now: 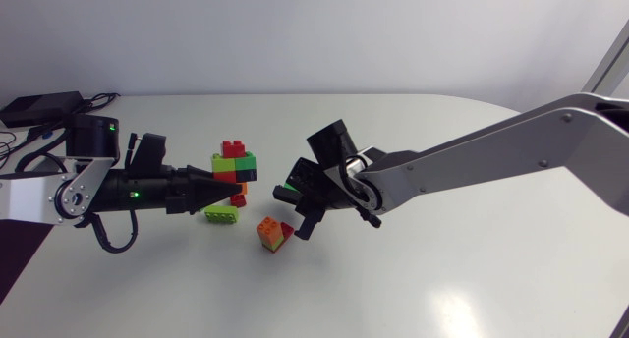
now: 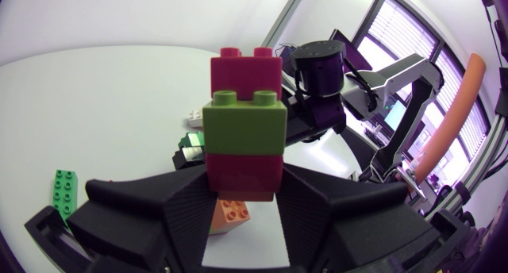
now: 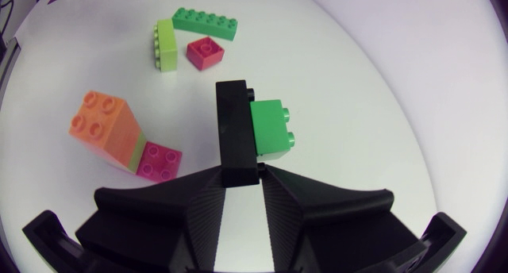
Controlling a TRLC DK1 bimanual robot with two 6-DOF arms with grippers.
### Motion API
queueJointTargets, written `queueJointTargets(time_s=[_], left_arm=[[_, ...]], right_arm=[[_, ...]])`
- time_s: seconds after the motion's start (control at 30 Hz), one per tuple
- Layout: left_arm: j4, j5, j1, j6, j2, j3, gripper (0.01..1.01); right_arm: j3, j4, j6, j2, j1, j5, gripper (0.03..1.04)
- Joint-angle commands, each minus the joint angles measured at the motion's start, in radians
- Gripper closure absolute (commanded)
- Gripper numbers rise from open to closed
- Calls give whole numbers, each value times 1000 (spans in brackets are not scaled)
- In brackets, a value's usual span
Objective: Disassemble duplo
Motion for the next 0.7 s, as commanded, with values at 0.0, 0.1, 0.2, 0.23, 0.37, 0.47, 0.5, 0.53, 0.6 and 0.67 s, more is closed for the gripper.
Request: queueJointTargets(time_s=[0.0, 0.1, 0.2, 0.23, 0.37, 0.47, 0.5, 0.53, 0.6, 0.67], left_arm=[[2, 0, 2, 13, 19, 14, 597], [2, -1, 2, 13, 23, 16, 597], [2, -1, 2, 14, 22, 16, 597], [2, -1, 4, 14, 22, 16, 597], [2, -1, 1, 16, 22, 14, 597], [2, -1, 1, 16, 20, 14, 597], [2, -1, 1, 16, 19, 14, 597], [2, -1, 1, 16, 19, 14, 597], [2, -1, 1, 18, 19, 14, 597], [2, -1, 1, 18, 17, 14, 597]], right_arm=[[42, -37, 12, 41, -10, 6, 792], [81, -94, 16, 81, -13, 6, 790], [96, -120, 16, 97, -15, 6, 789], [98, -123, 18, 97, -15, 7, 780], [107, -143, 29, 97, -18, 21, 523], [110, -157, 30, 100, -18, 26, 313], [110, -163, 30, 97, -19, 30, 248], [107, -166, 30, 87, -19, 30, 189], [87, -166, 41, 45, -28, 23, 148], [67, -166, 72, -12, -56, -74, 123]])
